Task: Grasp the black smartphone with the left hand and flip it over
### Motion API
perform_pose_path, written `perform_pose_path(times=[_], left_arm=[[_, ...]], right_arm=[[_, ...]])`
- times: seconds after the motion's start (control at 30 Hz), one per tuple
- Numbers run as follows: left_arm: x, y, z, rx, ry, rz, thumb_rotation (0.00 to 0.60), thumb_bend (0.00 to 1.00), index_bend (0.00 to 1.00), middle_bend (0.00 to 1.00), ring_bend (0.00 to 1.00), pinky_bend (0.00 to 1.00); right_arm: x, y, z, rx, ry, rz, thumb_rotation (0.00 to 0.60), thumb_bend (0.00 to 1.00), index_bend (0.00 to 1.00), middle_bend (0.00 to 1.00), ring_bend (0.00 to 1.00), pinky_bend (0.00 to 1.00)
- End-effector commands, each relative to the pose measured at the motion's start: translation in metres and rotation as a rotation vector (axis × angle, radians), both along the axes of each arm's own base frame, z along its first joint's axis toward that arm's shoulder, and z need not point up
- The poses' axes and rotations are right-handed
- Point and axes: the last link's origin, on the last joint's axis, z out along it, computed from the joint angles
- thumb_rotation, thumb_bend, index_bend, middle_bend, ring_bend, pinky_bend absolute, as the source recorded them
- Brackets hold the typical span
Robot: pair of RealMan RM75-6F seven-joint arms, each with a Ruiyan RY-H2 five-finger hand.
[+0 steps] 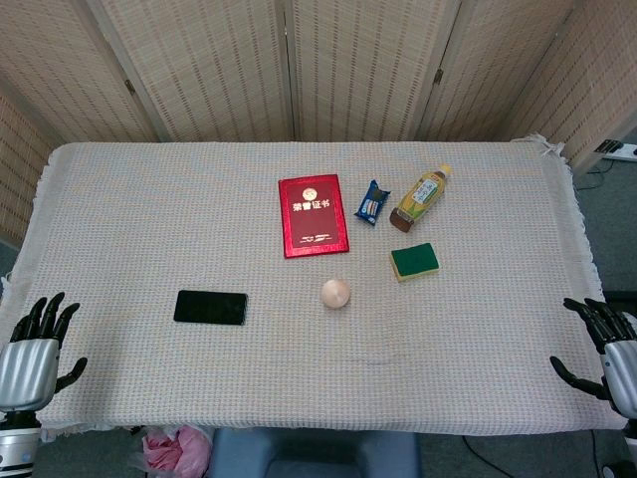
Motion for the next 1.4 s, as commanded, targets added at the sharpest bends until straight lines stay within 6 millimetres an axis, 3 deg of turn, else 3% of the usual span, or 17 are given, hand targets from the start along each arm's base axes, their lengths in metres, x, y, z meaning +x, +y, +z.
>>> perform_pose_path(times=[0.03,0.3,0.53,0.93,1.4], left_arm=[[0.001,0.001,-0.001,-0.002,-0.005,0.001,0.600,0.25,0.18,0.09,0.07,0.22],[0.013,0.014,-0.004,-0.034,-0.024,-0.058,0.600,0.25,0.19,0.11,0.07,0.22],[0.038,0.042,-0.019,-0.138,-0.015,-0.163,0.600,0.24,0.20,0.15,0.07,0.22],[0.078,0.087,-0.087,-0.377,0.048,-0.219,0.600,0.22,0.26,0.21,0.10,0.22],[0.098,0.113,-0.144,-0.451,0.082,-0.138,0.600,0.22,0.24,0.22,0.11,0.22]], right_arm=[[0.000,0.000,-0.001,0.002,-0.002,-0.002,0.600,0.18,0.14,0.21,0.11,0.13],[-0.001,-0.001,0.002,-0.002,-0.003,0.002,0.600,0.18,0.14,0.21,0.11,0.13],[-0.001,-0.001,0.005,-0.006,0.000,0.008,0.600,0.18,0.14,0.21,0.11,0.13],[-0.001,-0.002,0.004,0.000,-0.004,0.008,0.600,0.18,0.14,0.21,0.11,0.13],[-0.004,-0.003,0.006,0.002,-0.006,-0.003,0.600,0.18,0.14,0.21,0.11,0.13]])
